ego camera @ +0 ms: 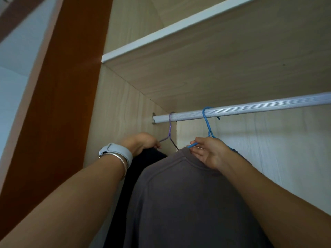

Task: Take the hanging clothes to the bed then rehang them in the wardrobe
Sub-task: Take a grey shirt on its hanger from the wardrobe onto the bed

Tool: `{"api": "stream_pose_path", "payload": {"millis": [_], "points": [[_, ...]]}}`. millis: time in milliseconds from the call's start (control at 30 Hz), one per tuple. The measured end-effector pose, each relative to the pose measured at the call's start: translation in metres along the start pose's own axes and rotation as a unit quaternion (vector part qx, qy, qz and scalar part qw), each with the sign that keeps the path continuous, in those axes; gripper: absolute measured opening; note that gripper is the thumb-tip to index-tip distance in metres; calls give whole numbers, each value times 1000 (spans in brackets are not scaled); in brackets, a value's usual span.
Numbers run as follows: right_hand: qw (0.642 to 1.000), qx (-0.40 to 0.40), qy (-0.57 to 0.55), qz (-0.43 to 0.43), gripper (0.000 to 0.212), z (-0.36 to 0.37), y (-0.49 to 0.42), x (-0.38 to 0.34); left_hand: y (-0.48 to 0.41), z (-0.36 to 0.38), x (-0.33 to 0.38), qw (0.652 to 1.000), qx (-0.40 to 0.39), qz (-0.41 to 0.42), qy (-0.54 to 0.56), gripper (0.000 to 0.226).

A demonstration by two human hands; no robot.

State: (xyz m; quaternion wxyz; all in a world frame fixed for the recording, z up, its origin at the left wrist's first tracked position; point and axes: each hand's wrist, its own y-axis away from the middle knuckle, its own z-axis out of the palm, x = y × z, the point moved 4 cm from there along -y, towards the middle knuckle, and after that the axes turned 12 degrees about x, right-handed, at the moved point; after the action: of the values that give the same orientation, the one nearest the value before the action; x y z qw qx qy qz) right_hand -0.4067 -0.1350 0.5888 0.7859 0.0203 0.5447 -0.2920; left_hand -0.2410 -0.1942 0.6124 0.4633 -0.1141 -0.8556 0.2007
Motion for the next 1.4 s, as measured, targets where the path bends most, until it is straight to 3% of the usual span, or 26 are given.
{"api": "stream_pose_path", "payload": {"millis": [167,300,500,600,800,1000,1300,1400], "points": [[998,-41,-34,-35,29,17,2,-19,-7,-15,17,995,70,72,13,35],[996,-73,-3,-48,22,29,15,-18,-2,-30,13,989,99,105,16,23],[990,-123,48,-55,14,37,38,16,42,-35,-10,988,93,111,47,15],[986,-152,61,-42,8,33,59,36,80,-33,-32,990,75,107,45,25],[972,-231,36,-11,17,17,123,93,170,-42,-85,992,105,63,10,27],[932,-318,-101,144,29,32,195,140,262,-75,-126,983,174,-1,-56,31],[861,-451,-102,214,21,70,334,168,402,-154,-156,935,257,-123,-213,29],[834,-489,-108,233,24,84,380,177,443,-180,-162,910,256,-168,-279,42]]}}
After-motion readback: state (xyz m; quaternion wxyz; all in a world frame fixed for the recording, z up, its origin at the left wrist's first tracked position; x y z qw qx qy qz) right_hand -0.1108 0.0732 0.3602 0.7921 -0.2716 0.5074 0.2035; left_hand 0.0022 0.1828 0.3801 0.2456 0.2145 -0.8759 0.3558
